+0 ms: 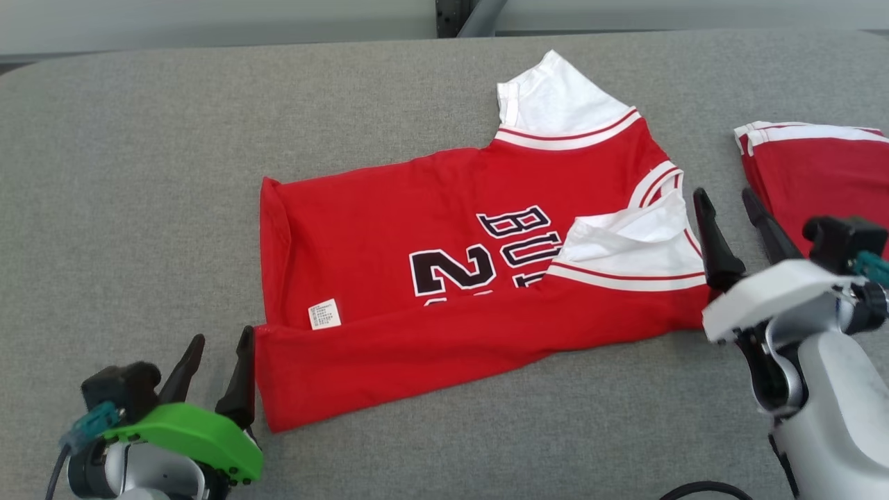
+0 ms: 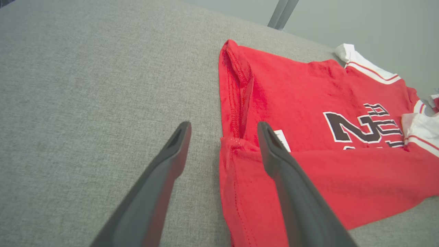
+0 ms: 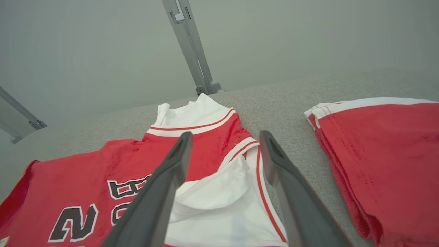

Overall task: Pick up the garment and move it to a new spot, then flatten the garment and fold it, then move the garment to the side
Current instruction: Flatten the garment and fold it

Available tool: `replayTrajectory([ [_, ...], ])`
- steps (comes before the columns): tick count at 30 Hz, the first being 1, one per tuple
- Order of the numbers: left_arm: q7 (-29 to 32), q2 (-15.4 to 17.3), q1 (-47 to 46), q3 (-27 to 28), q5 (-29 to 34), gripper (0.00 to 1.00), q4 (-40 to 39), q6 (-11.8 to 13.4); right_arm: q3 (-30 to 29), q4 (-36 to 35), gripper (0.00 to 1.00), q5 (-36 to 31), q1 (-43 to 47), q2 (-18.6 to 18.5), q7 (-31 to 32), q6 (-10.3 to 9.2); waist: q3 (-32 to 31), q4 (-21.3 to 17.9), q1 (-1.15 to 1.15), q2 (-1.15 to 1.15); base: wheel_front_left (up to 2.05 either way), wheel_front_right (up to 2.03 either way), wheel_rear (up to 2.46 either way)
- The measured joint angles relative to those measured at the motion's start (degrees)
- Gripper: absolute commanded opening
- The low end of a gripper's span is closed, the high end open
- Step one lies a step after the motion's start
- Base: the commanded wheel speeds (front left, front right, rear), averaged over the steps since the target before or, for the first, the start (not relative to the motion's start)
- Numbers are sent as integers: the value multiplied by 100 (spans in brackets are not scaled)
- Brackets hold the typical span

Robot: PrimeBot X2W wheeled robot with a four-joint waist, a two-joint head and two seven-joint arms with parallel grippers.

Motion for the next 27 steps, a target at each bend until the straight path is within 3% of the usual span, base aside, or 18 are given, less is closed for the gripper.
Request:
replayTrajectory([
  [5, -508, 11, 653, 126, 103, 100, -578, 185, -247, -679, 100, -768, 915, -302, -722, 0, -272, -55, 0, 0, 0, 0, 0],
  [10, -1120, 34, 1156, 105, 381, 100, -704, 224, -699, -1234, 100, -1378, 1681, -188, -1096, 0, -519, -101, 0, 0, 0, 0, 0],
  [16, -1578, -109, 1326, -37, 520, 100, -131, -88, -1355, -1557, 100, -2058, 2364, 98, -1191, 0, -773, -91, 0, -1, 0, 0, 0],
  [21, -1580, -322, 1226, -200, 581, 100, 471, -235, -1386, -1116, 100, -2130, 2520, 371, -1192, 0, -831, -46, 0, -1, 0, 0, 0],
  [27, -1048, -466, 598, -372, 410, 100, 1058, -407, -891, 18, 100, -1857, 1868, 87, -1191, 1, -651, -11, 0, 0, 0, 0, 0],
])
